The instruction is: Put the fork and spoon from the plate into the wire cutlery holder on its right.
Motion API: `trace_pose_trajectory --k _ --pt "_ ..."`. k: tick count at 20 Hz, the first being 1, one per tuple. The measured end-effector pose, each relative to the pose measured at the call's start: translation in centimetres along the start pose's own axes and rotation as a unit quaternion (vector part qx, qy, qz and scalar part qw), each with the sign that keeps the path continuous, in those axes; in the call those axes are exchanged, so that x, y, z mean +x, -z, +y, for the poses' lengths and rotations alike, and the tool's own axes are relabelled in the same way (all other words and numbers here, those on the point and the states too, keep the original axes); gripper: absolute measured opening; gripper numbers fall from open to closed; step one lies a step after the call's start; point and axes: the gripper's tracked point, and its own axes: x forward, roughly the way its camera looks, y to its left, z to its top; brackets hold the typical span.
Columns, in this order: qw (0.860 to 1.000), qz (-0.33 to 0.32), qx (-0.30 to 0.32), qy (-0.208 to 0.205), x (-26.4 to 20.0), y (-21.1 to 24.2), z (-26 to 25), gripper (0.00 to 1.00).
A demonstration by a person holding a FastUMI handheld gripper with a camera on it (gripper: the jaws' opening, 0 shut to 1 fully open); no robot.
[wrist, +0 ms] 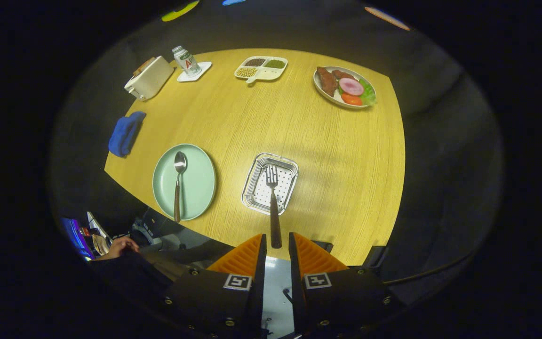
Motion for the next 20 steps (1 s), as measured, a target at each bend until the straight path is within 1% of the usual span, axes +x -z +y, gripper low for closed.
trace_pose_trajectory --k 2,5,8,12,16,18,20 --pt "1.000 -0.017 0.004 -0.001 -0.5 1.3 1.8 0.26" --pt "0.999 -0.031 0.006 -0.015 0.1 2.9 5.5 0.26" --pt "0.999 -0.038 -0.013 -0.028 1.5 4.0 9.4 0.27" --pt "0.996 -0.041 -0.041 -0.060 3.5 3.7 14.6 0.26" --pt "0.993 -0.039 -0.067 -0.085 6.1 2.3 18.9 0.27" --pt "0.992 -0.032 -0.079 -0.092 7.4 1.7 20.7 0.26" --pt "0.991 -0.029 -0.093 -0.088 8.7 1.1 21.8 0.26"
